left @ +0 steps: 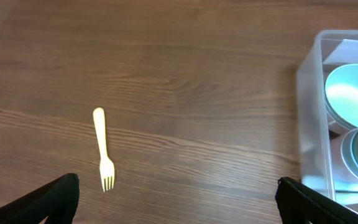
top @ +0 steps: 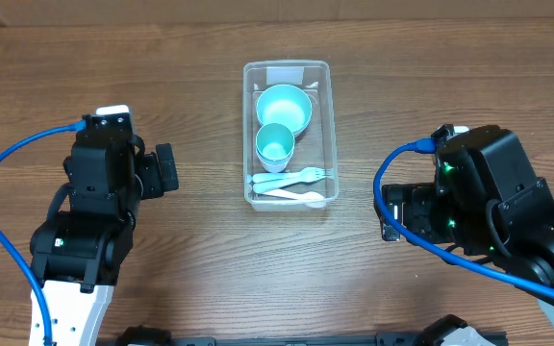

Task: Pack container
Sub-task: 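Return the left gripper to the yellow fork and grasp it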

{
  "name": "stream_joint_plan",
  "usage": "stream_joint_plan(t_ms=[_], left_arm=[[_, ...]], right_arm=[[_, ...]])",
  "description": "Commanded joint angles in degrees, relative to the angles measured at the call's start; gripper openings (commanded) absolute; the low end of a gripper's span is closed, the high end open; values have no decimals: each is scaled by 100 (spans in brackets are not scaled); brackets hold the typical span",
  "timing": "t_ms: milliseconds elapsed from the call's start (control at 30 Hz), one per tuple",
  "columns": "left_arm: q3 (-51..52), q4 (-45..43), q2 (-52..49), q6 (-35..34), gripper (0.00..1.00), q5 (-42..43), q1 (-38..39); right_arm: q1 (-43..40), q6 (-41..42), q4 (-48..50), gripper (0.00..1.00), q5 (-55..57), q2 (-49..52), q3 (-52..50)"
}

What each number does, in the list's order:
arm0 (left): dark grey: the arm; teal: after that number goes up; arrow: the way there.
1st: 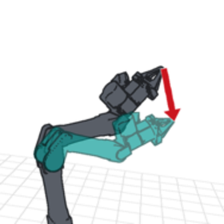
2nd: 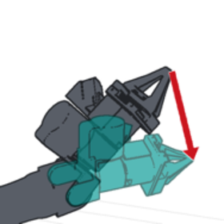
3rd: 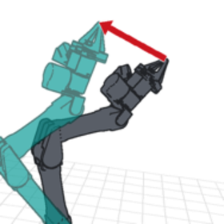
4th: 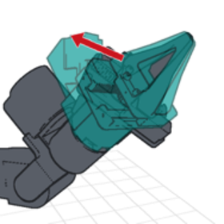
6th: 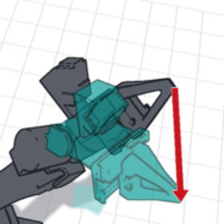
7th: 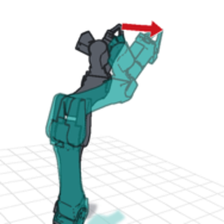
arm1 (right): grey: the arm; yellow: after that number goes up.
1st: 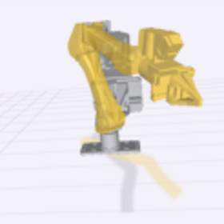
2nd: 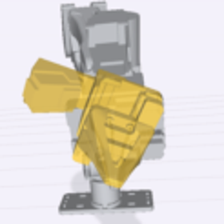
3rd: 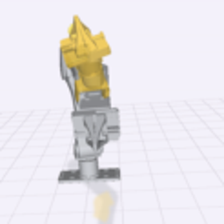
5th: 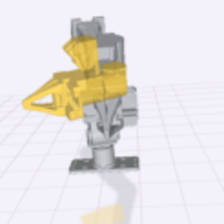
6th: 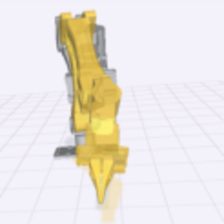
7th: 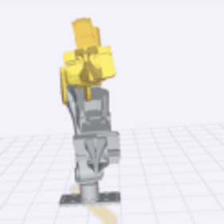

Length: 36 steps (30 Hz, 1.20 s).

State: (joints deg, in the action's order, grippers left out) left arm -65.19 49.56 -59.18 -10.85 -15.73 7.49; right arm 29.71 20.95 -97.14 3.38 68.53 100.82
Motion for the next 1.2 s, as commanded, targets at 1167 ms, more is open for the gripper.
stream_joint_plan(t_ms=[1167], left_arm=[[1084,-2299,-3679,-584,93,1519,-2933]], right_arm=[[20,9,15,100,39,-22,11]])
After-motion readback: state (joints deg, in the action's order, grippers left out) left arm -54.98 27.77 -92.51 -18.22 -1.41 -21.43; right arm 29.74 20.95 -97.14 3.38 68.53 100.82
